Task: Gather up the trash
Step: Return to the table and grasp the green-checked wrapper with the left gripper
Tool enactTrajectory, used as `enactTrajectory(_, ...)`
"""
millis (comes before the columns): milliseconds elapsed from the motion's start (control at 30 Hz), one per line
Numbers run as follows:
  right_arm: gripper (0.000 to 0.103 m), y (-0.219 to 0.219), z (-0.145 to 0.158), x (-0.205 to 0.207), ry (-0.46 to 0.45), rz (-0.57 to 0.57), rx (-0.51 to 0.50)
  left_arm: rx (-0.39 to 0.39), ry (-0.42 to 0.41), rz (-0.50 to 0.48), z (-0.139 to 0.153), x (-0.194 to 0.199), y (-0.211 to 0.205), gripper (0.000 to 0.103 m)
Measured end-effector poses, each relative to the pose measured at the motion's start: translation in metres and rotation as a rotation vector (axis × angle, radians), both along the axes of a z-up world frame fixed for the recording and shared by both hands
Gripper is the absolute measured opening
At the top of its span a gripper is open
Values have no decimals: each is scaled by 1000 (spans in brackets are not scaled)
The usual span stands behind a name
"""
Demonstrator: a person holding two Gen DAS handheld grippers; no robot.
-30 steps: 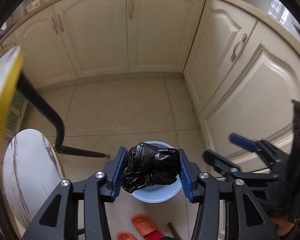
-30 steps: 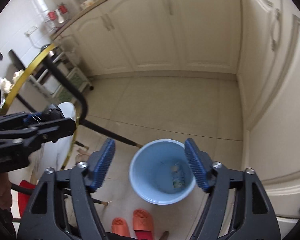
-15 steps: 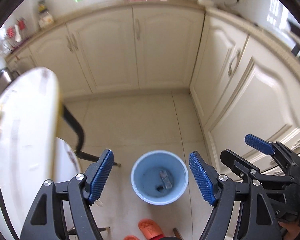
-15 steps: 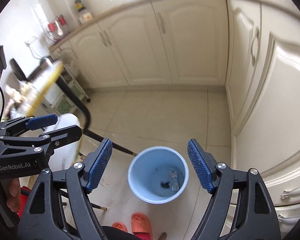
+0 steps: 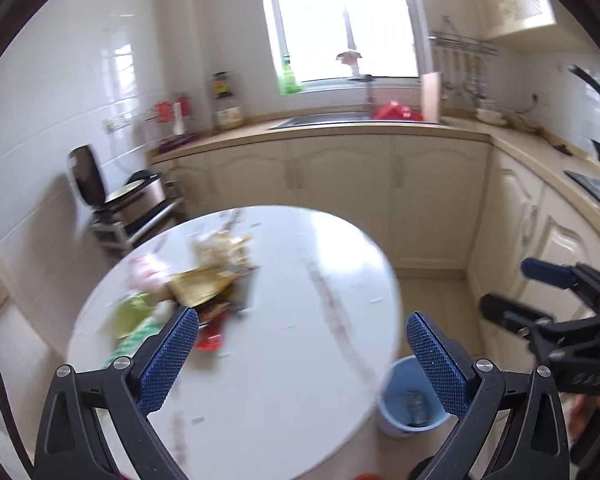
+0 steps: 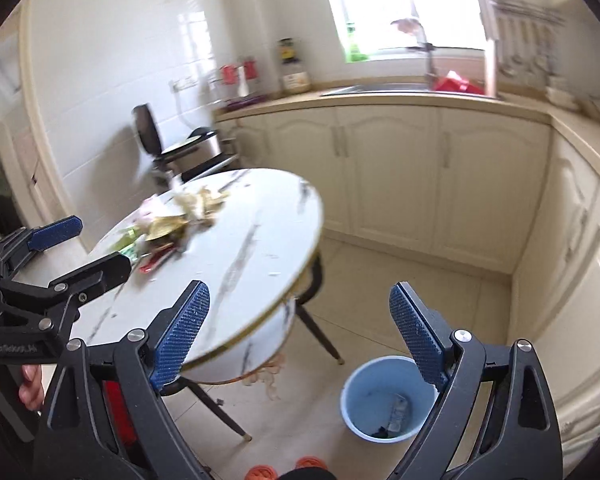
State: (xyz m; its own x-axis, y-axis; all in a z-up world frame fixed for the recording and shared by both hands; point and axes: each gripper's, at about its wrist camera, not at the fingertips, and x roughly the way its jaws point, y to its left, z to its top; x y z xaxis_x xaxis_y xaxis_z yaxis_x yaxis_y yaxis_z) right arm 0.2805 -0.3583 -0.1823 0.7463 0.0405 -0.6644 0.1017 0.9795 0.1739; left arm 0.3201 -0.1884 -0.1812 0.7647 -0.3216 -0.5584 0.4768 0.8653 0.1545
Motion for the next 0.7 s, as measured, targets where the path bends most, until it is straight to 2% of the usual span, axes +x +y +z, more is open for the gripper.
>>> enactTrajectory(133,91,47,-3,32,34,99,-13,42,37,101,-14,25,75,102)
enactTrajectory(300,91,86,-29,76,98,154,-7,99,117,215,-27,68,136,102)
enactTrajectory(367,91,96,-39,91,124,171,0,106,159,222,-38,90,154,102)
enactTrajectory(467,91,107,-52,112,156,191,7,122,214,222,-47,118,168,102)
enactTrajectory(667,91,123,-70,157,194,219,15,200,234,144,-69,135,150,103)
enactTrajectory(700,91,125,-74,164,201,218,18,191,225,133,-68,142,160,102)
